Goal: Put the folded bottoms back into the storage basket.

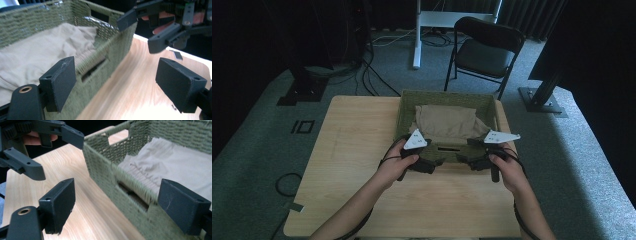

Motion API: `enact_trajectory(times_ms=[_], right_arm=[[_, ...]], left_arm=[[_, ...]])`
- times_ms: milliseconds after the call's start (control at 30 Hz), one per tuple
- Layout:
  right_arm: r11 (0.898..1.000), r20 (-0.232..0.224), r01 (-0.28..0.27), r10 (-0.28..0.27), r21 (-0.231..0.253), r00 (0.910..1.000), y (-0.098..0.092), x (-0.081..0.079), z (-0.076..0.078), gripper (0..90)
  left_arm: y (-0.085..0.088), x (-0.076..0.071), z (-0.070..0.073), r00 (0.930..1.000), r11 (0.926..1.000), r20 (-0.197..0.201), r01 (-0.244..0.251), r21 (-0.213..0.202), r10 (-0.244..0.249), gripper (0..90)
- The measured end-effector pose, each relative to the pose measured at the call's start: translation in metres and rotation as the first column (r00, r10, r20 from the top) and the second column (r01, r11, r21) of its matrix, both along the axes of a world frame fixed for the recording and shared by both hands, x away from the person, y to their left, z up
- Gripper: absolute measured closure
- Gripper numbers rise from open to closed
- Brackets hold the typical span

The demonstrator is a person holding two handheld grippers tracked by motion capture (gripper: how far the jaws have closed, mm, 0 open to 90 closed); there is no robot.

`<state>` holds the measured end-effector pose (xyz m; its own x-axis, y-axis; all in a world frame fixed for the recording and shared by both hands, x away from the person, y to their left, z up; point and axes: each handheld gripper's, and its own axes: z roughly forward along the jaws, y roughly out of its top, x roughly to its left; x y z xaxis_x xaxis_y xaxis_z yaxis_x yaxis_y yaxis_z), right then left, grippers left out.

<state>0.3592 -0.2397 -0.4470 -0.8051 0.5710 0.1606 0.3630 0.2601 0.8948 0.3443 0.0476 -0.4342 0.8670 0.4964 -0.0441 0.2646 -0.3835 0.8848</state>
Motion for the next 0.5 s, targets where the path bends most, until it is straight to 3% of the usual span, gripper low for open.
enact_trajectory(times_ms=[100, 233, 333, 500], right_arm=[[1.0, -0.012, 0.015, -0.015, -0.012, 0.9998, -0.005, -0.007, -0.014, 14.3], [0.999, -0.023, 0.025, -0.026, -0.025, 0.9994, -0.009, -0.01, -0.023, 14.3], [0.996, -0.007, 0.081, -0.081, -0.036, 0.9967, -0.014, -0.014, -0.035, 14.6], [0.993, -0.027, 0.11, -0.112, -0.05, 0.9934, -0.023, -0.018, -0.049, 14.5]], left_arm=[[0.004, -0.009, -0.013, 0.9997, 0.9998, -0.023, -0.002, -0.018, 0.002, 17.8], [0.008, -0.013, -0.024, 0.9994, 1.0, -0.034, 0.0, 0.003, 0.0, 17.8], [0.01, -0.013, -0.03, 0.9986, 0.9999, -0.052, 0.004, -0.011, -0.005, 17.8], [0.017, -0.011, -0.042, 0.998, 0.9996, -0.057, -0.026, 0.013, 0.027, 17.8]])
